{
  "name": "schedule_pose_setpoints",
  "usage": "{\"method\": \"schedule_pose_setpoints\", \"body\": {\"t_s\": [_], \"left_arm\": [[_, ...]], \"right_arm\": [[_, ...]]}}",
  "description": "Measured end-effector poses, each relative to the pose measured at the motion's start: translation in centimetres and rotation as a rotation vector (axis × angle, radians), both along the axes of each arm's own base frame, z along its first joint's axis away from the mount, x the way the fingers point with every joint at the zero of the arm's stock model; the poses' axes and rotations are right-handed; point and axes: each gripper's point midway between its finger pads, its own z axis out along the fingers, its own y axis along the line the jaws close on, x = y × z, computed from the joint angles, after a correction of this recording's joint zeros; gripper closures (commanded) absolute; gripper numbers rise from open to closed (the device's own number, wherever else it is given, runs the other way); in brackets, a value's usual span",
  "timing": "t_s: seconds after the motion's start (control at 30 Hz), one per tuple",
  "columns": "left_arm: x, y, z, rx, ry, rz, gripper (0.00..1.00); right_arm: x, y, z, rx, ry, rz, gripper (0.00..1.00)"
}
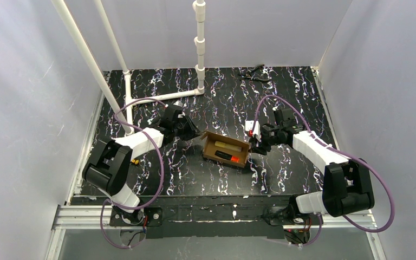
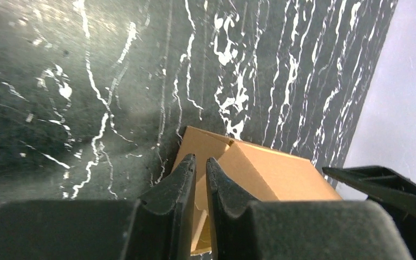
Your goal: Fold the paper box
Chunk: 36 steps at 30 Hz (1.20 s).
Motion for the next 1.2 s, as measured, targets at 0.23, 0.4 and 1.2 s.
{"method": "schedule_pose_setpoints", "body": {"t_s": [0.23,0.4,1.2], "left_arm": [[-1.4,-2.3,0.7,-0.065,0.002,-0.088,0.89],[-2.0,-3.2,1.0,-0.087,0.003,-0.123,0.89],[-4.7,-2.8,-0.3,-0.133,0.084,-0.119,0.88]], "right_arm": [[0.1,0.1,-0.2,0.001,0.008,-0.005,0.52],[0.1,0.1,-0.4,-0.001,0.014,-0.003,0.52],[-0.6,-0.2,-1.0,-0.032,-0.004,0.036,0.44]]}}
